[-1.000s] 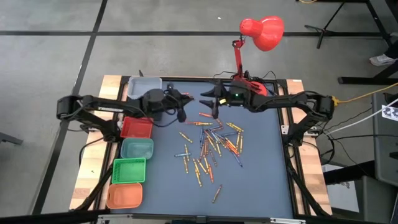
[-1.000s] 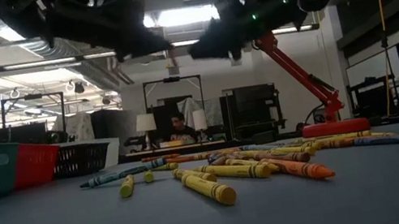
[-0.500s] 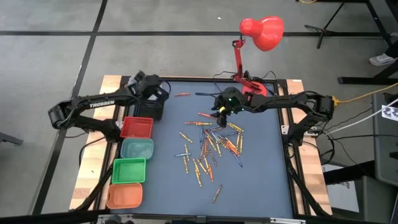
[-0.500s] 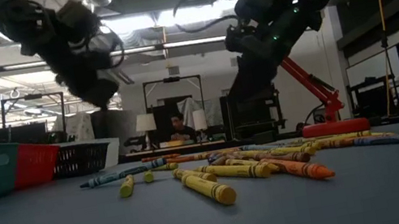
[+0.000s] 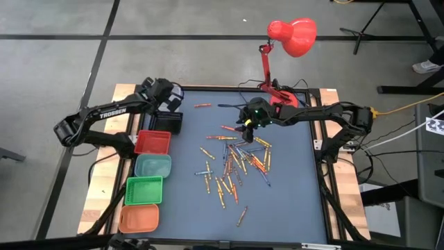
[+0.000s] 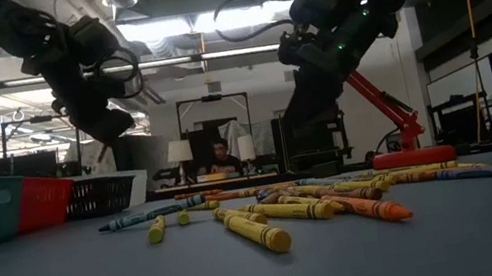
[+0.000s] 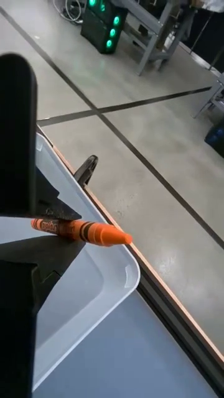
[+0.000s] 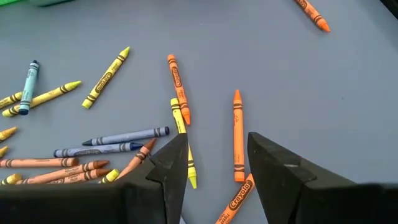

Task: Sort crayons
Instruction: Put the orange crayon into the transparent bin

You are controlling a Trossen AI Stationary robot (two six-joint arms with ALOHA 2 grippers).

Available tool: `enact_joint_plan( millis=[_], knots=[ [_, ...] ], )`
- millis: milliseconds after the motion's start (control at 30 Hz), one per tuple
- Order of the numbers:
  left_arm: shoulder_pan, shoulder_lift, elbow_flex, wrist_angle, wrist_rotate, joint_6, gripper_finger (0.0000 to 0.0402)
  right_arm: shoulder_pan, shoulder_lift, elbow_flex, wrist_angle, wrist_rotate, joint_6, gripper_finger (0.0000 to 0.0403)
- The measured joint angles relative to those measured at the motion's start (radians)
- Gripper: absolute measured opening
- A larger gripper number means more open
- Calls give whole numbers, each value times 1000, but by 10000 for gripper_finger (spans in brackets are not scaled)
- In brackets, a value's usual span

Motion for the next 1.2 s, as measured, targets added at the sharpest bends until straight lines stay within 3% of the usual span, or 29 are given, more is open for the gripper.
enact_joint_plan(
  millis=[233,400,633,800,967,1200],
  knots=[
    [0,0,0,0,6,-1,66,0,0,0,-8,0,4,165],
    [0,0,0,11,94,-2,77,0,0,0,-43,0,5,165],
    [0,1,0,158,359,-25,78,0,0,-1,-62,0,7,165],
    [-8,33,1,390,576,-25,78,1,0,-1,-62,0,7,165],
    [-22,129,3,610,702,-25,78,1,0,-1,-62,0,8,165],
    [-23,330,184,546,811,7,78,1,0,-1,-60,0,41,165]
  ],
)
